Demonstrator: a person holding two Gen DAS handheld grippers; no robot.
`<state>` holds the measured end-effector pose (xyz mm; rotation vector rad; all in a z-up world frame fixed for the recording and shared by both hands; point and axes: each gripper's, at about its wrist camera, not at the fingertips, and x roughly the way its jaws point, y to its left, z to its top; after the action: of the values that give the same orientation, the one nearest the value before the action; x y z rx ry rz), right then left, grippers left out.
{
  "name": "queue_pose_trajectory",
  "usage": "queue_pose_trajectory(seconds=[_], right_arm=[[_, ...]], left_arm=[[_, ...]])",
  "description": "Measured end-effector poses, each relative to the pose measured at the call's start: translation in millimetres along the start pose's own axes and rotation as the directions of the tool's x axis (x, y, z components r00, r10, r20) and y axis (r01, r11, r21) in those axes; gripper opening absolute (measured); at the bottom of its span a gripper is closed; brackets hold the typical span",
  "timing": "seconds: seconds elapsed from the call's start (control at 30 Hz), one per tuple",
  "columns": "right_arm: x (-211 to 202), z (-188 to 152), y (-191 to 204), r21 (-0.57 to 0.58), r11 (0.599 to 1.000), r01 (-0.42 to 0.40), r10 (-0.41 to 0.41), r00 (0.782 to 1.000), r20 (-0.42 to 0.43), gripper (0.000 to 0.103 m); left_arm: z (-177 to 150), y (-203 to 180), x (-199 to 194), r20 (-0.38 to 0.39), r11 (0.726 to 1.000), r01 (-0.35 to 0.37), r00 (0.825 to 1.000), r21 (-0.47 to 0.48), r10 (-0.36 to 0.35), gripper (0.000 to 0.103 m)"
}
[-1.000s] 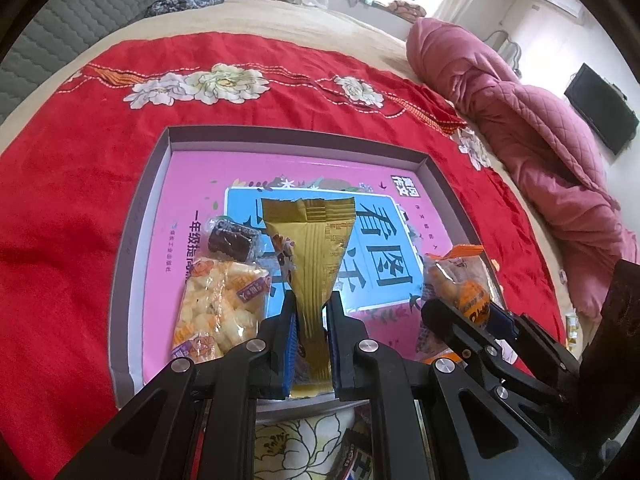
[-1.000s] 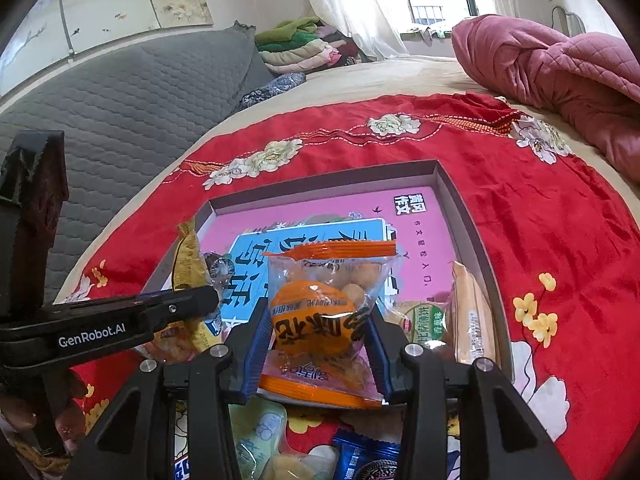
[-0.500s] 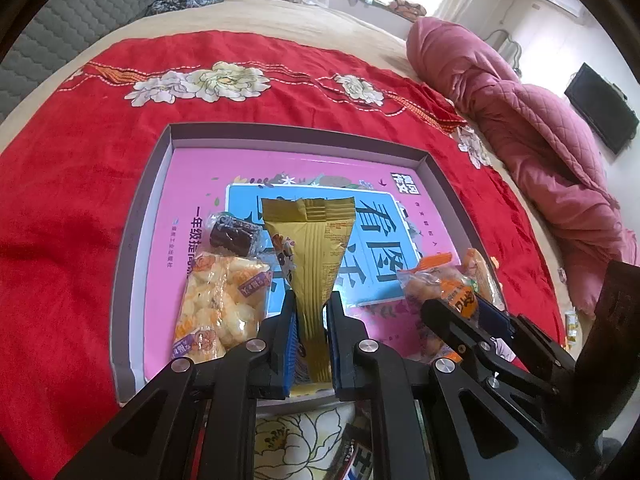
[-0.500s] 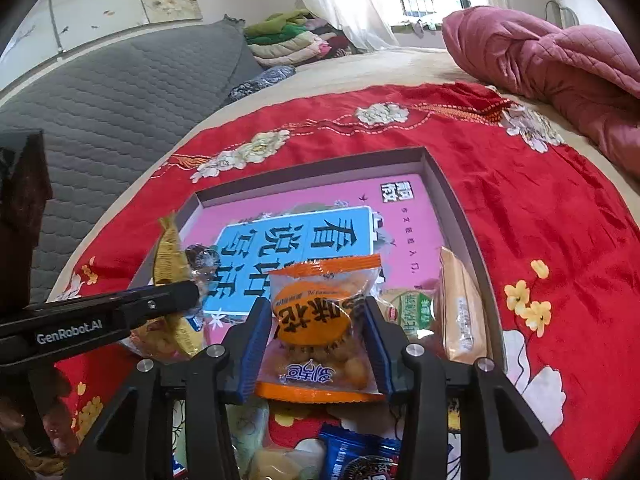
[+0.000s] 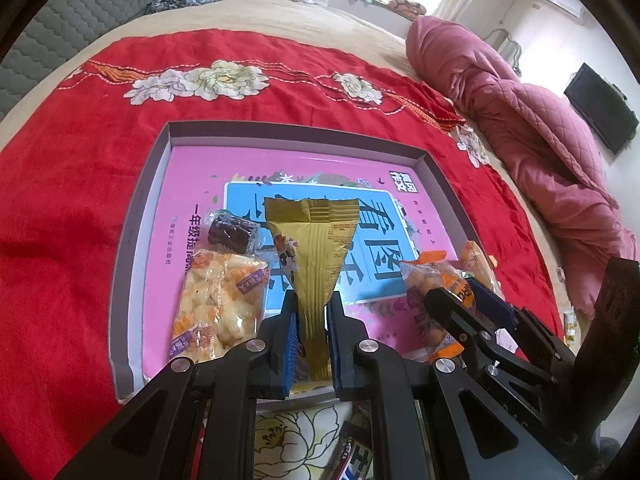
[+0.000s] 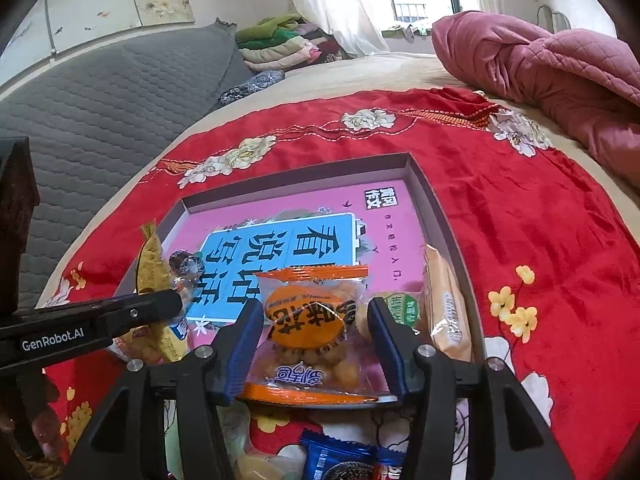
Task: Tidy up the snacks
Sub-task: 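Lower and release the gold-wrapped bar with the left gripper while the right gripper releases the orange bag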
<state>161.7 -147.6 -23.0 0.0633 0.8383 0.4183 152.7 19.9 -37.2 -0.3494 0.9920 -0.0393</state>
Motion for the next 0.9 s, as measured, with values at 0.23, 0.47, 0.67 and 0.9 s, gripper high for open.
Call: queue_pose_trajectory(seconds=[0.23,0.47,0.67,0.9], right_arm=[[-1.3,0.9,-1.6,0.011,1.0,0.003,-0.003,1.0,0.005,0.057],[-2.2,1.4,-2.2,0.022,1.0,0.0,0.0,1.0,0.006,0.057],[-3.6,0.9,-3.6,0.029,1.0,-0.001,0.001,1.0,0.004,0.058],[-7.0,0.1,-4.7,0.041,0.999,-0.007,0.006,1.0,0.006,0.06]], left_arm=[[-0.2,-0.9,0.7,-0.007,1.0,0.001,1.0,0.0,-0.001,0.016],[-1.1,-0.4,1.2,-0.013,1.0,0.001,1.0,0.0,-0.001,0.019],[-1.9,-0.6,0.1,-0.012,1.0,0.001,1.0,-0.004,-0.001,0.025],[-0.1,-0.8,-6.3,0.002,1.0,0.01,1.0,0.0,-0.01,0.042]])
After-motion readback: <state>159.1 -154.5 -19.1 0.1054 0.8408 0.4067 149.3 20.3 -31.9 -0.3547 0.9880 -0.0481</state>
